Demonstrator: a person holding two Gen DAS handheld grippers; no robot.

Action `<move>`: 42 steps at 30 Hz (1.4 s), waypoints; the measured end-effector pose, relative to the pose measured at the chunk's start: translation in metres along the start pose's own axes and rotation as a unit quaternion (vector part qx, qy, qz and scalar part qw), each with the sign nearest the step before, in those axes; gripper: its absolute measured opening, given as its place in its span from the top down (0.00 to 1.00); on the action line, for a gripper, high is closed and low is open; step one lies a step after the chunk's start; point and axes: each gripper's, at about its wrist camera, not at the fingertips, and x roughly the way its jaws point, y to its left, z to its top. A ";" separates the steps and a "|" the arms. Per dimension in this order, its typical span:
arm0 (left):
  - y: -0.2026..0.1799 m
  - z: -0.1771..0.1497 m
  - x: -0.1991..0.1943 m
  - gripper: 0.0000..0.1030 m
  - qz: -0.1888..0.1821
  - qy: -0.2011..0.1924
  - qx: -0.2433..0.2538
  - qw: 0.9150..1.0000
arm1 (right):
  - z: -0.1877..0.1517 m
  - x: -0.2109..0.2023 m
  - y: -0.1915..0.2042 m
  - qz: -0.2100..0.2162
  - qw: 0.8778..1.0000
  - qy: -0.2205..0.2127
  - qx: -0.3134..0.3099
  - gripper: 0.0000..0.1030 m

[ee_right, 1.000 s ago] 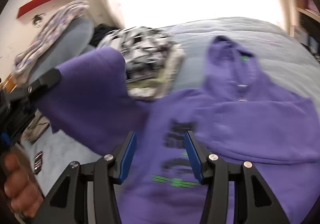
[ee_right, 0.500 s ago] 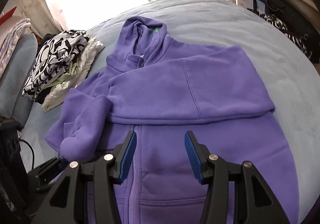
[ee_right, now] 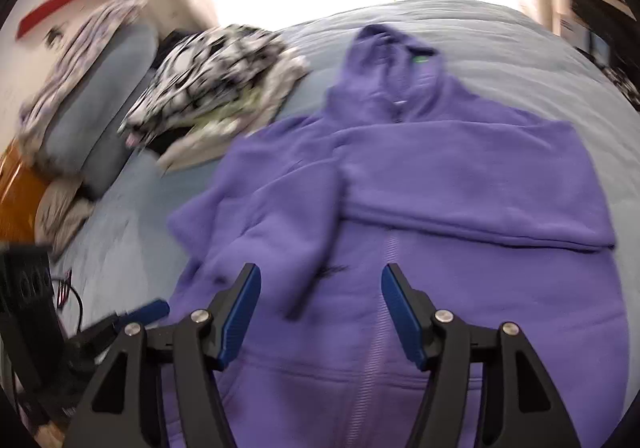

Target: Fold large clothes

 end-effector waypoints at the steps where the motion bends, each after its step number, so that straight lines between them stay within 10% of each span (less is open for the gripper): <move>1: 0.004 -0.001 -0.002 0.22 0.006 -0.004 -0.002 1.000 | -0.003 0.004 0.009 0.002 1.000 0.007 -0.012 0.39; 17: 0.055 -0.004 -0.014 0.22 0.044 -0.030 -0.055 0.997 | -0.015 0.038 0.060 -0.027 0.990 0.051 -0.126 0.28; 25: 0.066 -0.001 -0.006 0.22 0.054 -0.027 -0.069 0.996 | -0.009 0.081 0.090 -0.113 0.959 0.043 -0.256 0.28; 27: 0.068 -0.001 -0.003 0.22 0.058 -0.024 -0.071 0.995 | -0.005 0.096 0.091 -0.136 0.954 0.053 -0.264 0.36; 28: 0.070 0.000 -0.001 0.22 0.061 -0.021 -0.074 0.995 | -0.002 0.100 0.090 -0.132 0.955 0.057 -0.261 0.61; 29: 0.071 0.000 0.001 0.22 0.061 -0.020 -0.075 0.995 | 0.004 0.103 0.090 -0.125 0.956 0.064 -0.257 0.81; 37: 0.063 0.002 0.007 0.22 0.060 -0.021 -0.064 0.996 | 0.088 -0.011 0.030 -0.038 0.990 -0.118 -0.068 0.82; 42: 0.053 0.006 0.015 0.22 0.053 -0.014 -0.052 0.997 | 0.068 0.000 -0.083 -0.095 0.990 -0.049 0.093 0.32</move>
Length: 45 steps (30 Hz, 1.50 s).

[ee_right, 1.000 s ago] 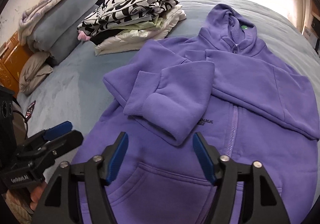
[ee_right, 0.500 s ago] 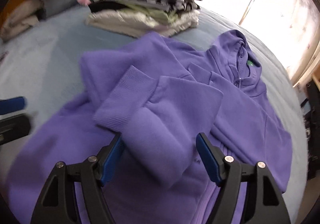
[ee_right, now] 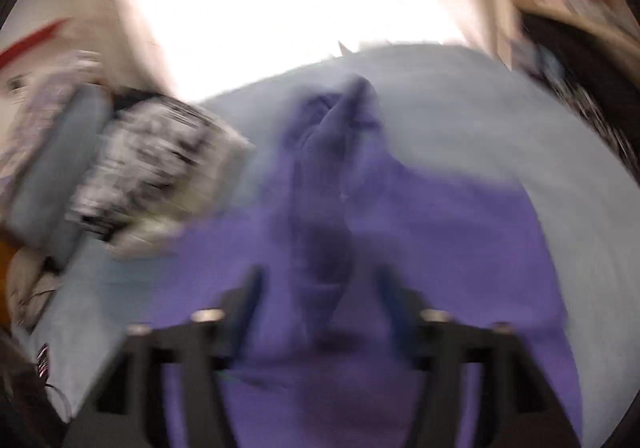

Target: Fold large clothes

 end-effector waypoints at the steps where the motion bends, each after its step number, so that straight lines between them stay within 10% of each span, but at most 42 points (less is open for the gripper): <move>1: -0.001 0.002 0.000 0.22 0.000 0.000 0.002 1.000 | -0.009 0.014 -0.021 0.001 0.999 0.043 0.023 0.32; 4: -0.002 0.019 0.004 0.22 -0.004 0.002 0.003 1.000 | -0.032 0.031 -0.065 0.024 0.992 0.106 0.071 0.32; 9: -0.002 0.063 0.024 0.22 -0.018 0.007 0.000 1.000 | -0.019 0.029 -0.103 0.064 0.988 0.087 0.114 0.32; 26: 0.005 0.130 0.147 0.22 0.018 0.075 -0.004 0.997 | 0.043 0.126 -0.104 0.102 0.989 0.075 0.082 0.32; 28: -0.008 0.132 0.152 0.41 0.022 0.072 0.020 0.997 | 0.042 0.127 -0.093 0.092 0.992 0.070 0.049 0.50; 29: -0.014 0.132 0.153 0.68 0.013 0.074 0.030 0.997 | 0.041 0.126 -0.086 0.084 0.994 0.070 0.026 0.69; 31: -0.028 0.134 0.150 0.79 0.023 0.068 0.045 0.996 | 0.042 0.119 -0.078 0.081 0.995 0.060 0.003 0.90; 35: -0.055 0.127 0.153 0.81 0.073 0.035 0.122 0.989 | 0.045 0.089 -0.077 0.076 0.997 -0.004 -0.001 0.89; 45: -0.057 0.134 0.102 0.62 0.141 -0.030 0.158 0.977 | 0.040 0.085 -0.084 0.008 1.000 0.027 0.008 0.61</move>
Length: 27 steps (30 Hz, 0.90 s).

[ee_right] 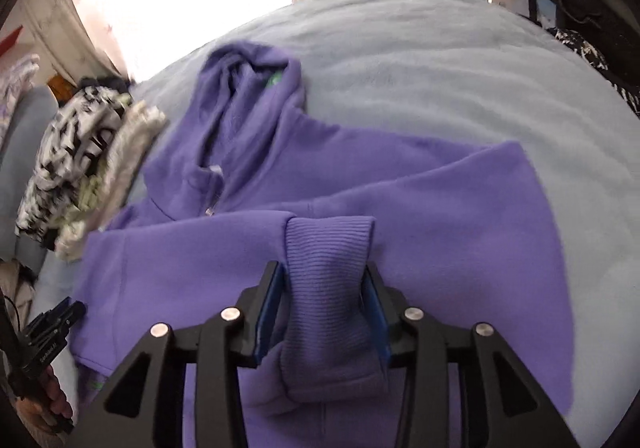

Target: Fold large clothes

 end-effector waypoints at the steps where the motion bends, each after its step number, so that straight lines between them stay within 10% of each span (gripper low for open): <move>1: 0.005 0.003 -0.015 0.61 0.001 -0.021 -0.010 1.000 | 0.000 -0.009 0.003 -0.008 1.000 -0.013 -0.004 0.61; 8: -0.028 0.024 -0.037 0.63 -0.085 -0.047 -0.036 0.995 | -0.007 -0.041 0.063 0.064 0.996 -0.037 -0.049 0.60; 15: -0.070 0.012 0.014 0.71 -0.087 0.001 -0.021 0.996 | -0.030 0.006 0.115 0.091 0.990 0.008 -0.103 0.60; 27: -0.043 -0.002 0.055 0.76 -0.084 0.027 -0.043 0.995 | -0.025 0.019 0.034 0.030 0.998 0.004 -0.048 0.63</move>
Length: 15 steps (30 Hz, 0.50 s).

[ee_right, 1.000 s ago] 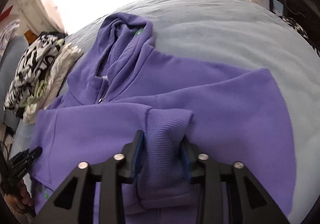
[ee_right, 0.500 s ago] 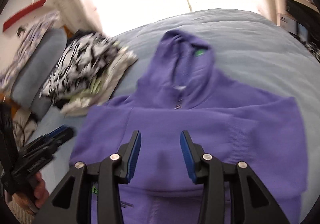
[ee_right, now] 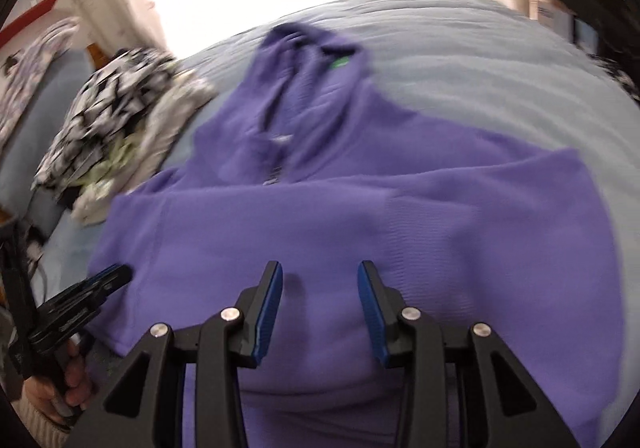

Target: Fold large clothes

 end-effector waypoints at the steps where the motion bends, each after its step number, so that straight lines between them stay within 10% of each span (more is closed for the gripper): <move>1: -0.001 0.001 -0.003 0.76 0.003 -0.001 0.002 1.000 | 0.002 -0.003 -0.005 0.010 1.000 0.000 0.010 0.63; 15: -0.009 0.017 -0.117 0.68 0.008 -0.073 0.017 0.997 | -0.012 -0.076 0.005 0.009 0.999 -0.030 0.036 0.60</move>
